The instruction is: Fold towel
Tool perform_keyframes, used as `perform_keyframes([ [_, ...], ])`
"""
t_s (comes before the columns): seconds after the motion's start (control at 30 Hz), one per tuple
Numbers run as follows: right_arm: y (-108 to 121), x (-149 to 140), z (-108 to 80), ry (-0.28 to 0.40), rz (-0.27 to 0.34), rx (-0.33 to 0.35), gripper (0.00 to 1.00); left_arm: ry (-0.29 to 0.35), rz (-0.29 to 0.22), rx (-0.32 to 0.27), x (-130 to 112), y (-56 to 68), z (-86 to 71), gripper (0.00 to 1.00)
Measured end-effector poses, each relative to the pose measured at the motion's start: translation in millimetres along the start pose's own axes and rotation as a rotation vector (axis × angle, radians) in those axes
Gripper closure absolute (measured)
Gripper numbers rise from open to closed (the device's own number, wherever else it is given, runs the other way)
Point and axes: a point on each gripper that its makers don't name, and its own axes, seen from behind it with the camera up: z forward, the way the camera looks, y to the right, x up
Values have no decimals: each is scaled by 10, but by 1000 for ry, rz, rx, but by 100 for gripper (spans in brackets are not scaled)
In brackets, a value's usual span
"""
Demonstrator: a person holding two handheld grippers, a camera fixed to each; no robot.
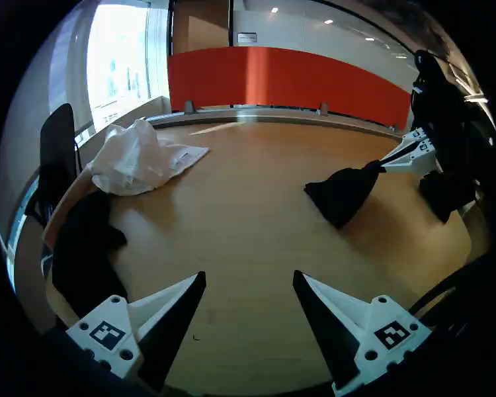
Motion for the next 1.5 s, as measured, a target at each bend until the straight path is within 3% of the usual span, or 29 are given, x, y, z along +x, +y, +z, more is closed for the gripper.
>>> perform_keyframes([
  [0.37,285,594,-256,84,-24,-43,95,19,13,-5,82,8,-43,2],
  [0.6,466,738,-426,104,-12,-72,95,29,21,-10,121,32,-67,2],
  [1.0,913,620,-733,106,63,-138,95,35,34,-27,168,89,-50,2],
  [1.5,1444,200,-1143,77,155,-208,95,30,51,-45,211,156,17,2],
])
